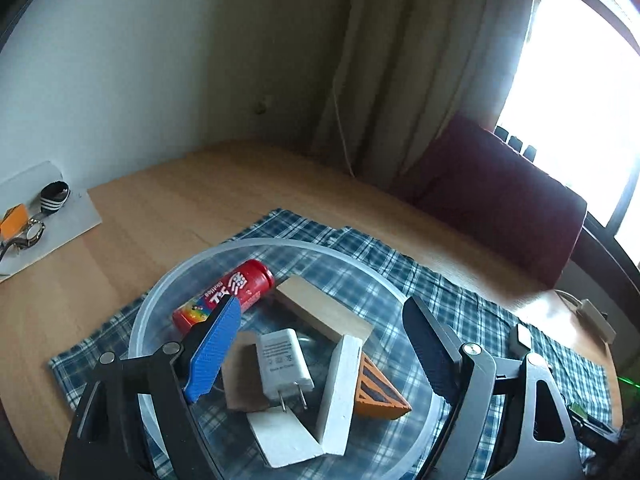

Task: Organize rigid objects
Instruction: 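Carry green tag into clear bowl and open right tool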

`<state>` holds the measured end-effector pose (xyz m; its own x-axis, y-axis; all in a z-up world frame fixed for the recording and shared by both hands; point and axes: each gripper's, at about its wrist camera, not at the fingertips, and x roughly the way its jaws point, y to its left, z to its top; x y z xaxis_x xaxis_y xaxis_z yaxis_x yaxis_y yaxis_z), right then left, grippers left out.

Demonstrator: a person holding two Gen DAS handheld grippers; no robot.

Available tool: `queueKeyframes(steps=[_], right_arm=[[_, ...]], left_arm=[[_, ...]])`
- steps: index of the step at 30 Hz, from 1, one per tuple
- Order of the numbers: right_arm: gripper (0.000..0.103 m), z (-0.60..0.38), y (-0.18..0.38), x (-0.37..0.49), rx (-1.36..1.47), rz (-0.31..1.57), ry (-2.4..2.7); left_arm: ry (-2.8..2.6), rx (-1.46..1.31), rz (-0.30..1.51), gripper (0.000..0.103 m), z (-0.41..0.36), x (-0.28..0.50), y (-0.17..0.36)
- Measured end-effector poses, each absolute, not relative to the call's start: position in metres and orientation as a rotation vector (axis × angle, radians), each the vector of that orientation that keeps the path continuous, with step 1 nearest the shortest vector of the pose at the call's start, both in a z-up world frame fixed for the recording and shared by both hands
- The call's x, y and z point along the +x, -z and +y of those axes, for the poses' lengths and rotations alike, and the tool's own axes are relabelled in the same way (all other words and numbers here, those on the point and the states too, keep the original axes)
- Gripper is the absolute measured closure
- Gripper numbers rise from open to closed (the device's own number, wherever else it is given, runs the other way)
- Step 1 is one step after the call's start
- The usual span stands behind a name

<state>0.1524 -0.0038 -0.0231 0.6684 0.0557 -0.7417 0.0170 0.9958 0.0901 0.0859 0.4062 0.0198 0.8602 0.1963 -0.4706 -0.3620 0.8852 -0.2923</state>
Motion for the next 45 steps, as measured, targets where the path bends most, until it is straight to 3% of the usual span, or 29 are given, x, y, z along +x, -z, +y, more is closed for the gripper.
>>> queueKeyframes(steps=[25,45], right_arm=[[0.03,0.002,0.001,0.129,0.187,0.753,-0.07],[0.03,0.156,-0.039,0.134,0.068,0.724,-0.351]], left_arm=[[-0.251,-0.422,0.435,0.017,0.409,0.087,-0.009],[-0.304,-0.475,0.391,0.017,0.445,0.066,-0.003]])
